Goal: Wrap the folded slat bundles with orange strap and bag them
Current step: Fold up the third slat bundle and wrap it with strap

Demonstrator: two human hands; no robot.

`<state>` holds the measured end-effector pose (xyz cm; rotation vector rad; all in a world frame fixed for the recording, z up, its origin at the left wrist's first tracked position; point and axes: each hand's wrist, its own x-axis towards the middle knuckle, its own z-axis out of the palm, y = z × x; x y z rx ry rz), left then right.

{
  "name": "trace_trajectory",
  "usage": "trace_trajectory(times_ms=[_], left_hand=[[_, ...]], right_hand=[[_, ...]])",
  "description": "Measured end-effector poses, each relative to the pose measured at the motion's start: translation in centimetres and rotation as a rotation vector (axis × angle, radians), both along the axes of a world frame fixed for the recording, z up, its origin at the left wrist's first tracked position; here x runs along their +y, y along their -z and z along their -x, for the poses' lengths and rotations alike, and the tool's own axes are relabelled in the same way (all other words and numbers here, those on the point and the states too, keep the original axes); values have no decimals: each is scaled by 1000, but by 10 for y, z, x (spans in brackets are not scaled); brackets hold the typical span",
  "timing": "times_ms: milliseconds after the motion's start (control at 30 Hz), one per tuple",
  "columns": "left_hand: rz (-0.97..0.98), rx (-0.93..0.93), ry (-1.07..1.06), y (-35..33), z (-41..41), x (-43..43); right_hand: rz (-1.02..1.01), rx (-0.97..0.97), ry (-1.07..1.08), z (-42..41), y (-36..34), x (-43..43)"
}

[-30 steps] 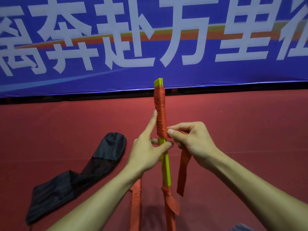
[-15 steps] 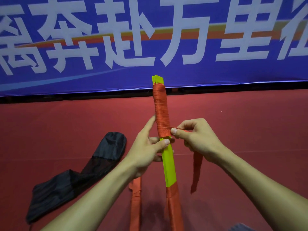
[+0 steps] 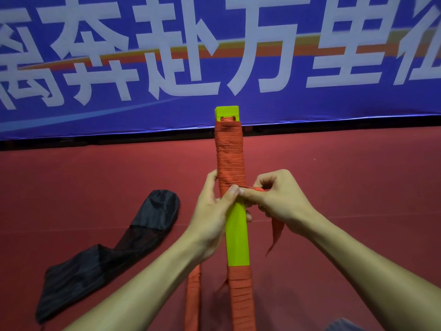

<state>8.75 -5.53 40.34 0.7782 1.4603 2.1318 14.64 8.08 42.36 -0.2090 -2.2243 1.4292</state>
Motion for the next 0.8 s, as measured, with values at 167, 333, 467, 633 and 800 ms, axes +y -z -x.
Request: trace_trajectory(times_ms=[167, 333, 467, 633, 800], left_hand=[[-25, 56, -31, 5, 1, 3], [-10, 74, -33, 8, 3, 1], [17, 80, -77, 8, 9, -4], [44, 91, -100, 6, 13, -10], [81, 88, -118, 9, 17, -13]], right_hand=[[110, 58, -85, -4, -7, 0], [59, 43, -157, -6, -8, 7], [42, 39, -146, -6, -6, 16], [143, 15, -200, -5, 0, 21], [118, -69, -221, -6, 3, 22]])
